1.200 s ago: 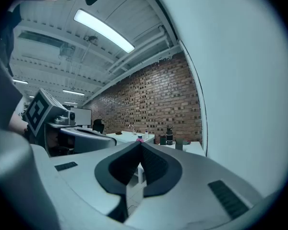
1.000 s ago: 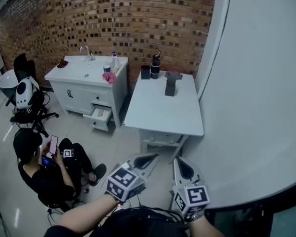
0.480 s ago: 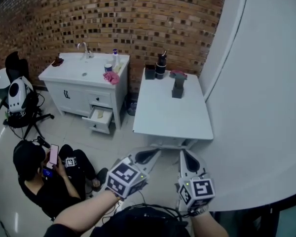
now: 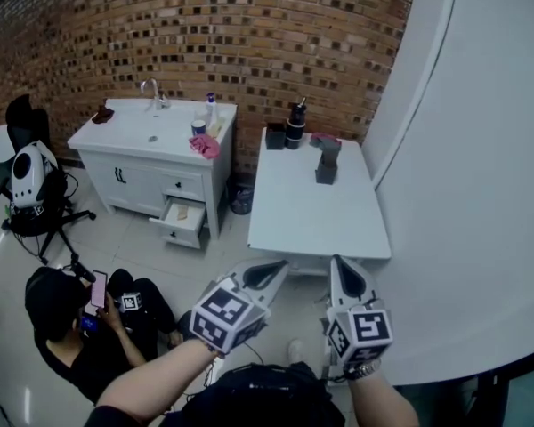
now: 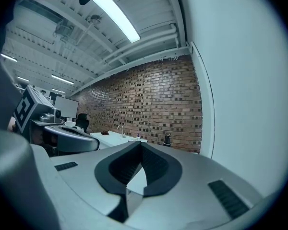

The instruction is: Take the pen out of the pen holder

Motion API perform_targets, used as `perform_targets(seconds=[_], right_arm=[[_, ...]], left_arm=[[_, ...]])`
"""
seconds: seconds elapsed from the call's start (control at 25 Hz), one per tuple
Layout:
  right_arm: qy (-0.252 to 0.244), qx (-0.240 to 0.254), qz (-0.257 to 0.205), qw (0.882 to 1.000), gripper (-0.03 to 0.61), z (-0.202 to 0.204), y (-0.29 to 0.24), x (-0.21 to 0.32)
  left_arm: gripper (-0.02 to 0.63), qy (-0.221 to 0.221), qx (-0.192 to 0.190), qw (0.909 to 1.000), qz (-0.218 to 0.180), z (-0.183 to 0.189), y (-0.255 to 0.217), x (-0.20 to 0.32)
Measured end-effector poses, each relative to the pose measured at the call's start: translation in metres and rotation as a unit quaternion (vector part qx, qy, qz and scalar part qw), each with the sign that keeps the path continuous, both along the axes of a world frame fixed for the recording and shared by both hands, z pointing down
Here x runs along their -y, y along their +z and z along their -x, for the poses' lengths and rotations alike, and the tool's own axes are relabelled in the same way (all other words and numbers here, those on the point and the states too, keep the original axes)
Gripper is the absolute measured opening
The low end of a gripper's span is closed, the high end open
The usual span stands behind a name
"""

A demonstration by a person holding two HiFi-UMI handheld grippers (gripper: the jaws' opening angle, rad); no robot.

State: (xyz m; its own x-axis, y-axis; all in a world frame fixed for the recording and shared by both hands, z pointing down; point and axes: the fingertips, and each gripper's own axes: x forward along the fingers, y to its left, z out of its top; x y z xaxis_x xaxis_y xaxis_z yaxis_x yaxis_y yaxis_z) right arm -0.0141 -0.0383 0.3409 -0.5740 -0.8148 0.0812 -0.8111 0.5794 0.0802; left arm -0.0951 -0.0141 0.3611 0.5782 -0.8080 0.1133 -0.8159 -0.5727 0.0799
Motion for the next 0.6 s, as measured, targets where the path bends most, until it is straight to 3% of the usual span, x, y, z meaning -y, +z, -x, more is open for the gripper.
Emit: perform_targets(seconds=[0.32,0.6], right_arm=[[-0.005,0.003,0.009,1.0,0.011,0.004,0.015,0.045],[-0.006,0.009,0.031,0.999,0.012,0.006,0.032,0.115]], left_arm=[[0.003,-0.01,0.005,0.9999,-0.006,0.002,0.005,0.038],[0.003,-0.02,0.018,0.9996,0.008,0.004,0.019,0.104]])
